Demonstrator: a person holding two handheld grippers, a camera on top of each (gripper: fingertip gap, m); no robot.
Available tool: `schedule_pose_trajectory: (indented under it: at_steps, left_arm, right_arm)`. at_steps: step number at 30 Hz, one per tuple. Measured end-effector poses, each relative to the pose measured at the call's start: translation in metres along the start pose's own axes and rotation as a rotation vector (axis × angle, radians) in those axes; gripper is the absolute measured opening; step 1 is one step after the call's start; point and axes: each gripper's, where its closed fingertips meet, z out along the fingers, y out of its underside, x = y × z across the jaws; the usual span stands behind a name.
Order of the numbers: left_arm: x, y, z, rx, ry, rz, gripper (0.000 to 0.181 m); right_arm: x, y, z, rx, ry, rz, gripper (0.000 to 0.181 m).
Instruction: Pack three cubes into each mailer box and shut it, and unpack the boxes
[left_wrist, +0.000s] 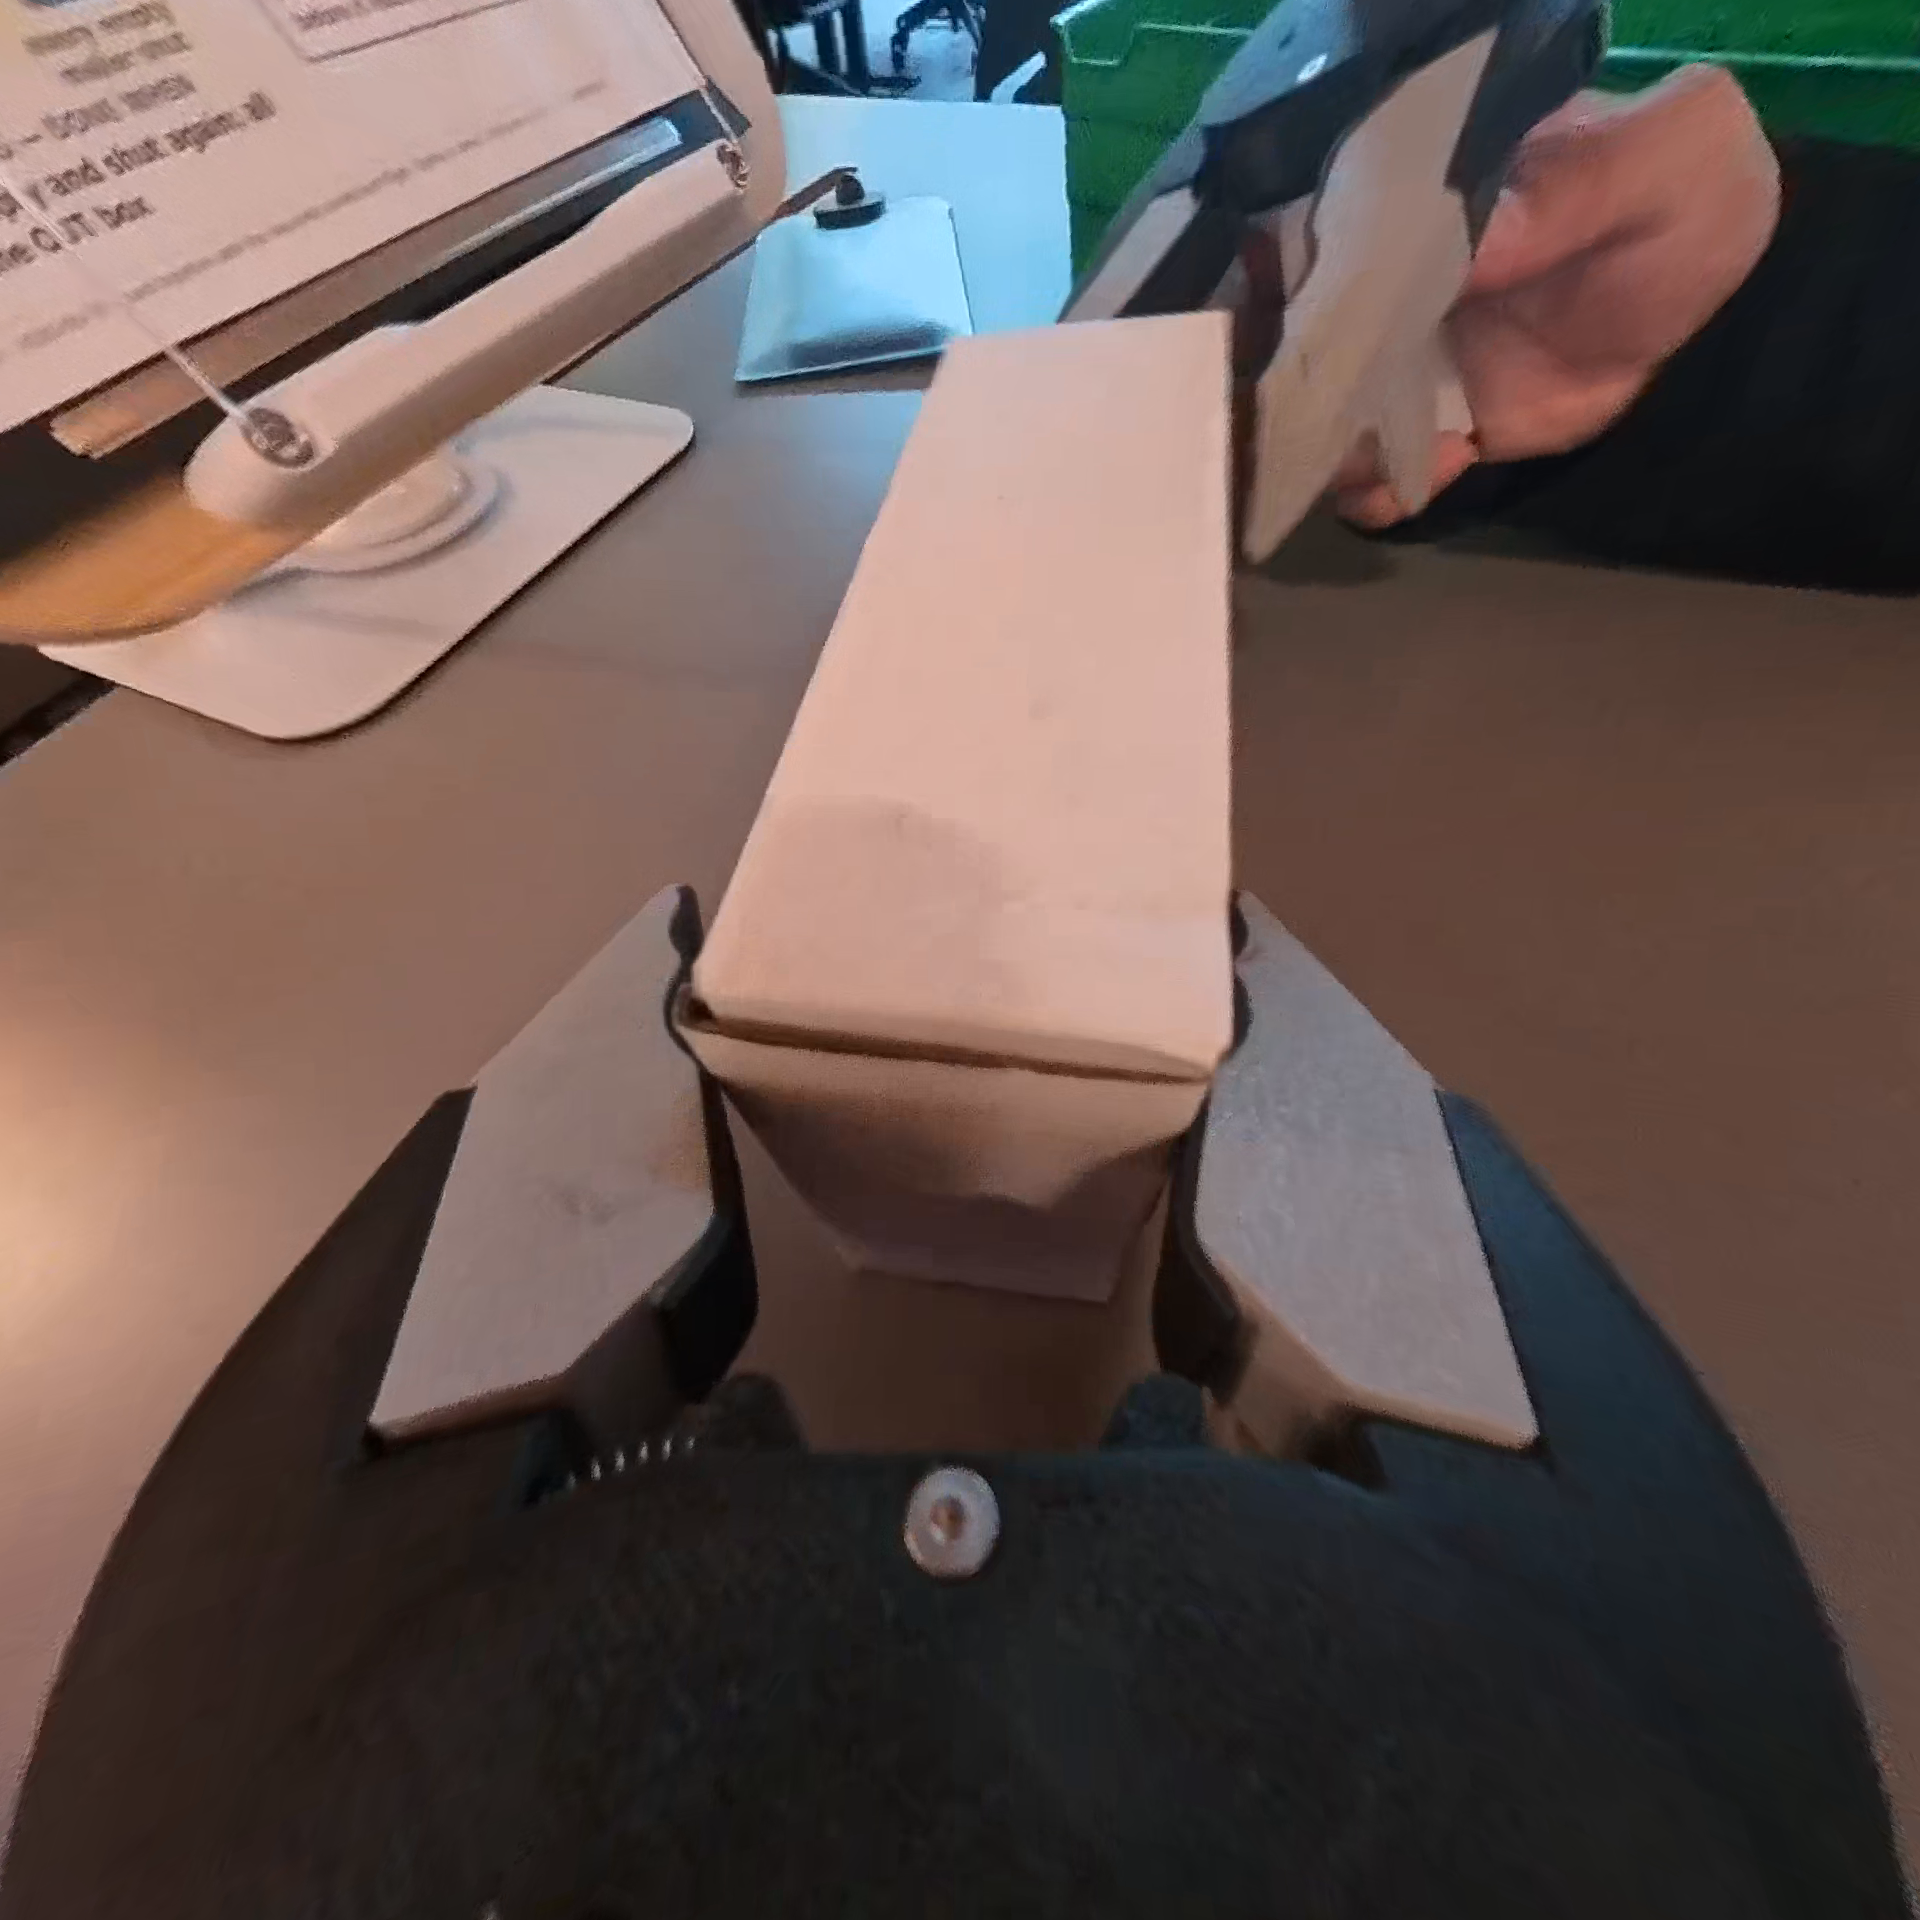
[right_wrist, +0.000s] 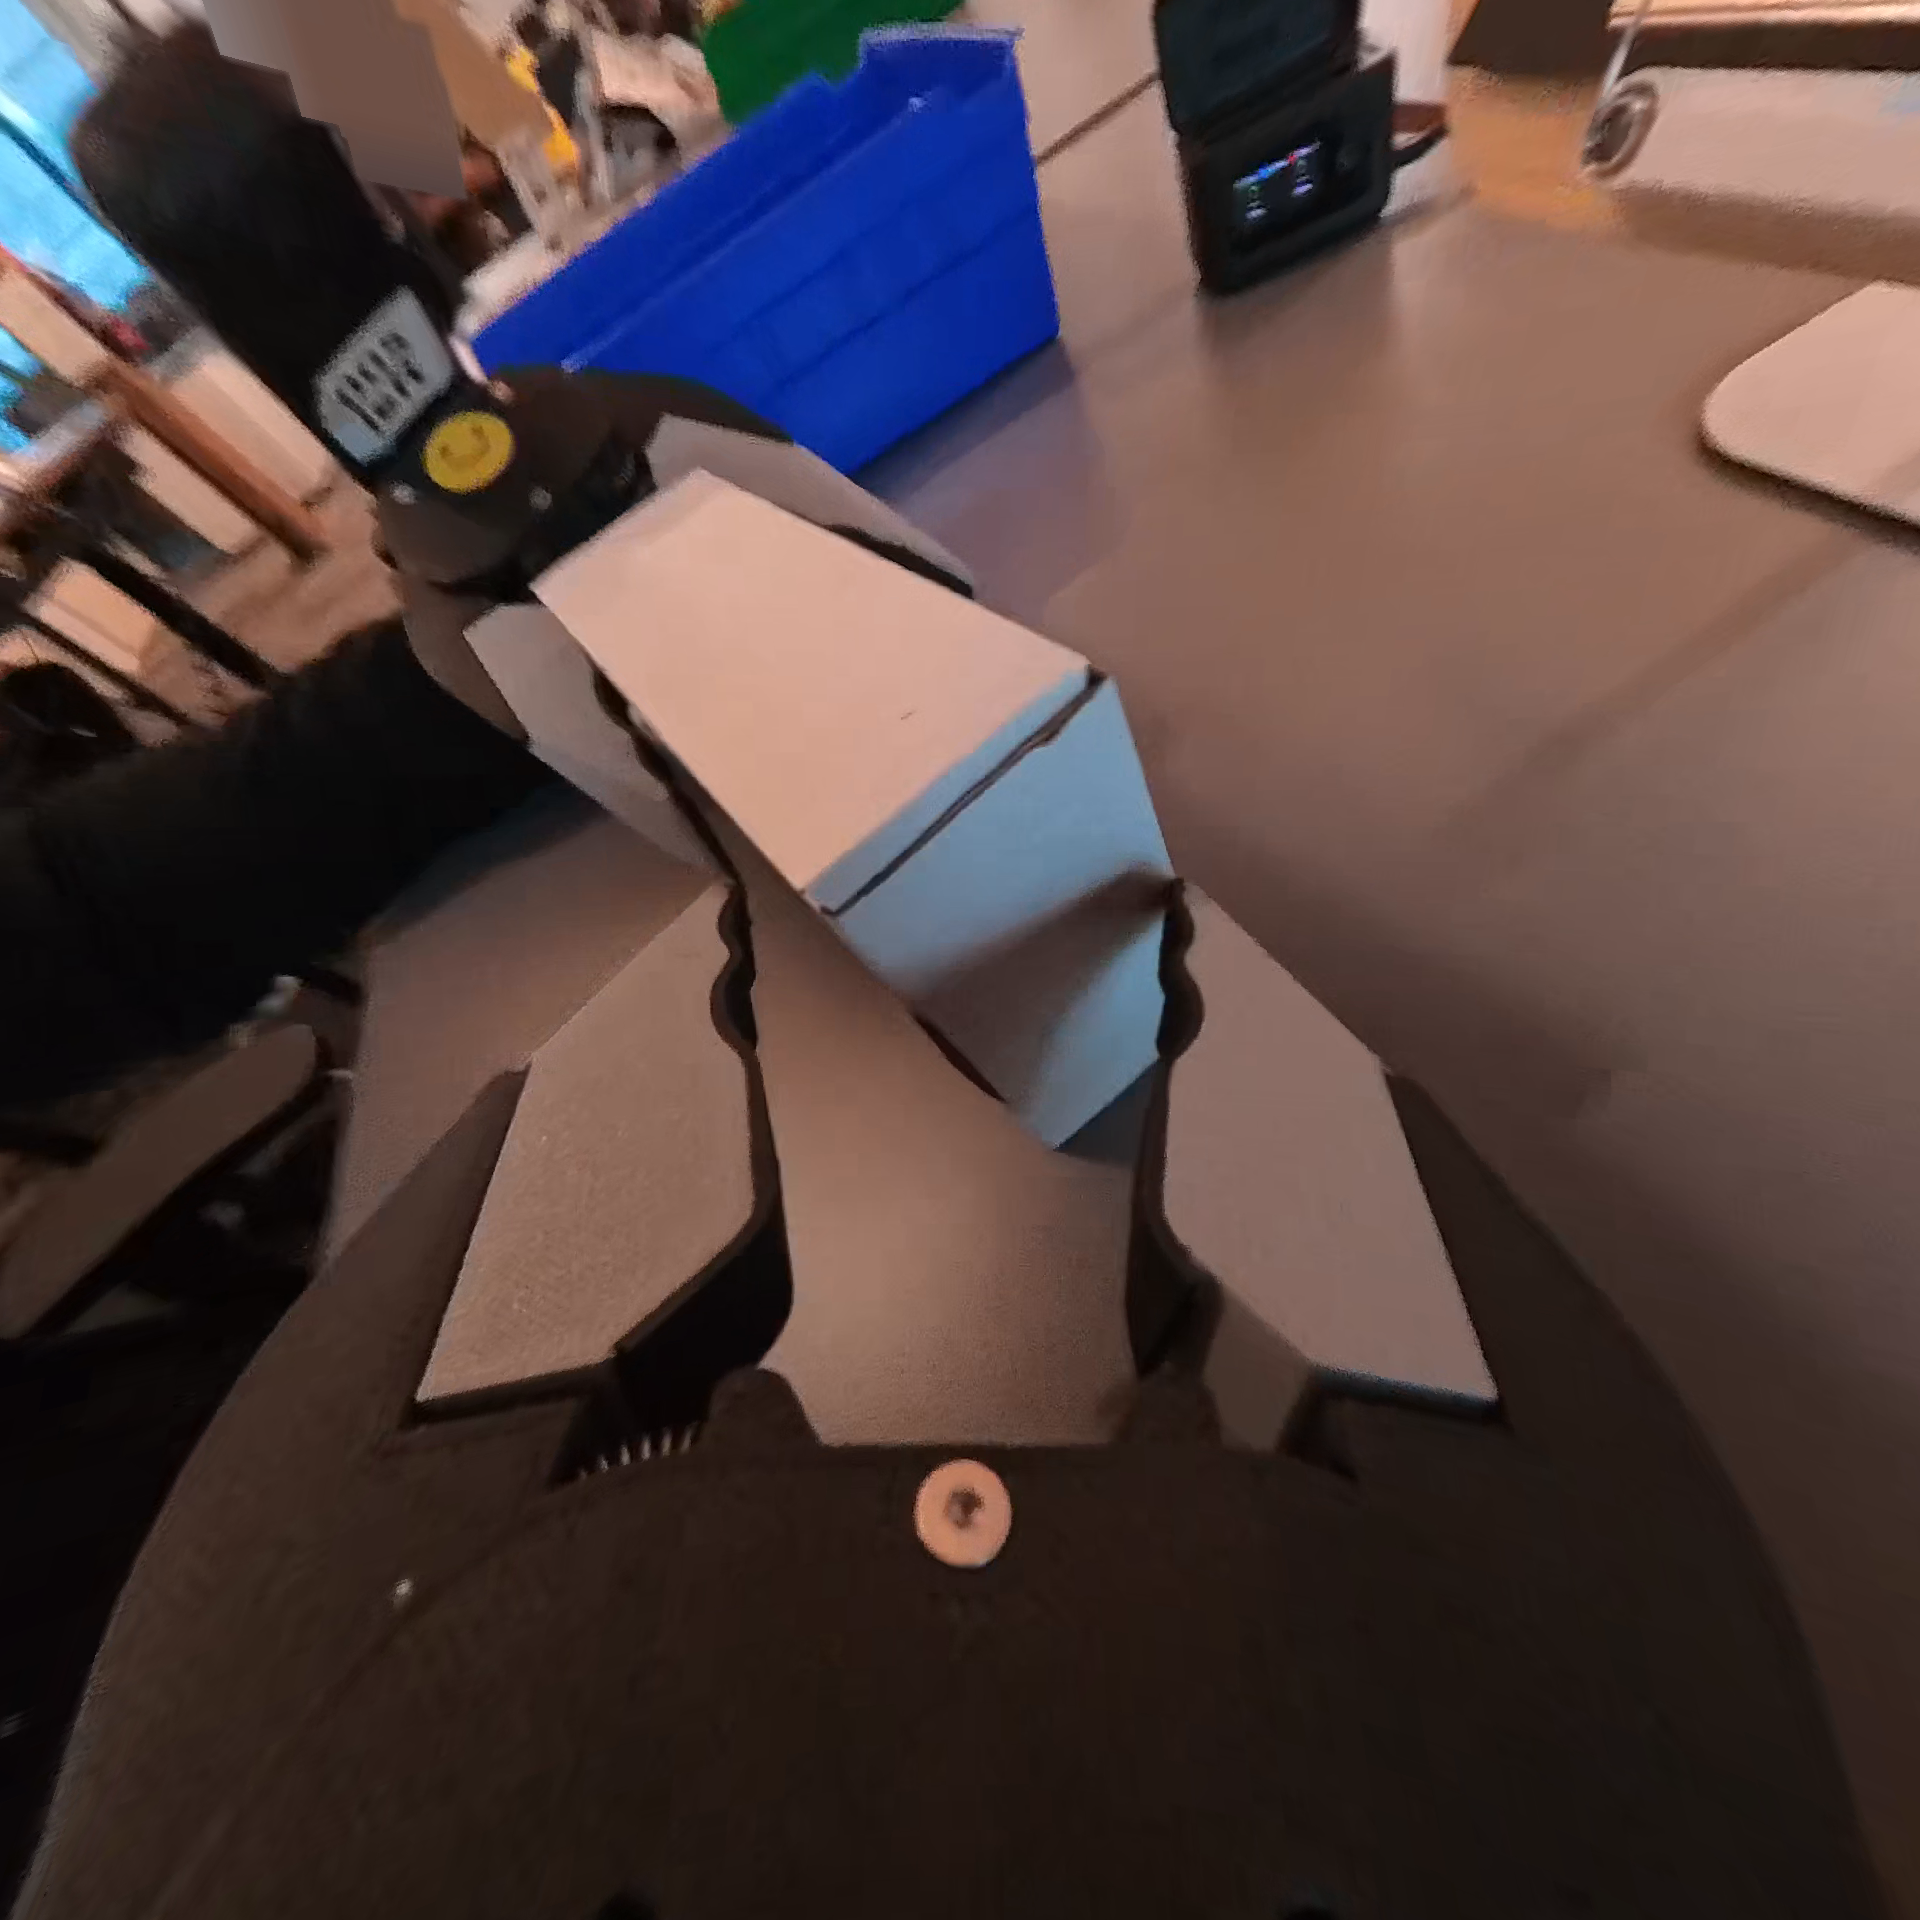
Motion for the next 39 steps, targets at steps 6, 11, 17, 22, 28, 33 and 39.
schedule_pose_trajectory:
  at_steps: [6,11,17,22,28,33,39]
  left_arm:
    - [-0.013,-0.032,-0.020,0.197,-0.064,0.020,0.093]
    - [-0.015,-0.042,-0.041,0.265,-0.047,-0.069,0.086]
    - [0.006,-0.048,-0.041,0.244,0.046,-0.082,0.085]
    - [0.037,-0.052,-0.032,0.173,0.124,-0.027,0.085]
    - [0.053,-0.051,-0.021,0.132,0.138,-0.011,0.085]
    - [0.053,-0.048,-0.020,0.120,0.142,-0.024,0.085]
    - [0.046,-0.043,-0.018,0.095,0.142,-0.107,0.085]
  right_arm:
    - [0.004,-0.001,0.000,-0.017,0.082,-0.097,0.064]
    - [0.009,-0.025,-0.018,0.080,0.202,-0.226,0.066]
    - [-0.026,-0.056,-0.044,0.228,0.143,-0.326,0.058]
    - [-0.066,-0.043,-0.022,0.149,0.040,-0.444,0.057]
    - [-0.094,-0.031,-0.010,0.054,0.121,-0.689,0.058]
    - [-0.085,-0.040,-0.014,0.077,0.235,-0.729,0.072]
    - [-0.085,-0.046,-0.013,0.094,0.371,-0.855,0.062]
